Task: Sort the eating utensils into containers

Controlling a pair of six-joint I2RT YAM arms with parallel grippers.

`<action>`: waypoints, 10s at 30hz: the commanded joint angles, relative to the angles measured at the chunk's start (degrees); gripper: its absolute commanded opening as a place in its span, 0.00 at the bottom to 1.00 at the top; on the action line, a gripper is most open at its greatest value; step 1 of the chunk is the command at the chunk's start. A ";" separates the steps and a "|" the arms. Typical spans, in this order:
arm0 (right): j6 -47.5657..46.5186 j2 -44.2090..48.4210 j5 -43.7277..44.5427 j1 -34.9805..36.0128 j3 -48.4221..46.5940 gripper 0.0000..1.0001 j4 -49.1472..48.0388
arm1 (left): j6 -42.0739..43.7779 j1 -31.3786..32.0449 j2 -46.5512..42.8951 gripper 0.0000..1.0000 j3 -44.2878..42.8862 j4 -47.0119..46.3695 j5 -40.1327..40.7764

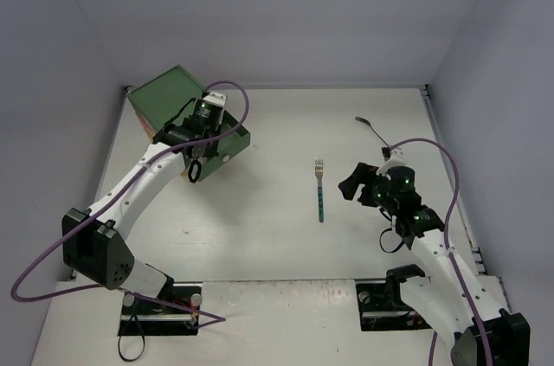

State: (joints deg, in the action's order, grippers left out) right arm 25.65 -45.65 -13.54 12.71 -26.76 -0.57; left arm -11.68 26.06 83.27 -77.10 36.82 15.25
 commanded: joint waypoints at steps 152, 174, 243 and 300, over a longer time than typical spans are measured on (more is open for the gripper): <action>-1.89 -51.54 26.27 34.79 -66.54 0.41 -11.43 | -0.71 -14.02 -29.64 0.75 16.96 -18.17 -16.96; -0.91 -13.94 16.28 12.09 -26.69 0.47 -7.21 | -1.01 -10.95 -1.51 0.53 -4.55 -8.17 -19.56; 1.71 -17.15 22.23 -0.49 -23.71 0.48 2.61 | -0.10 -8.92 -5.35 0.57 -11.23 -6.57 -21.55; 4.25 -39.07 10.83 0.50 -35.75 0.00 6.01 | -2.20 -13.42 -36.01 0.75 22.36 -12.21 3.78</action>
State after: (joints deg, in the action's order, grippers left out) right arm 23.74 -95.23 -0.93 5.71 -55.00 5.64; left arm -12.88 13.04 48.17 -54.45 28.67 16.80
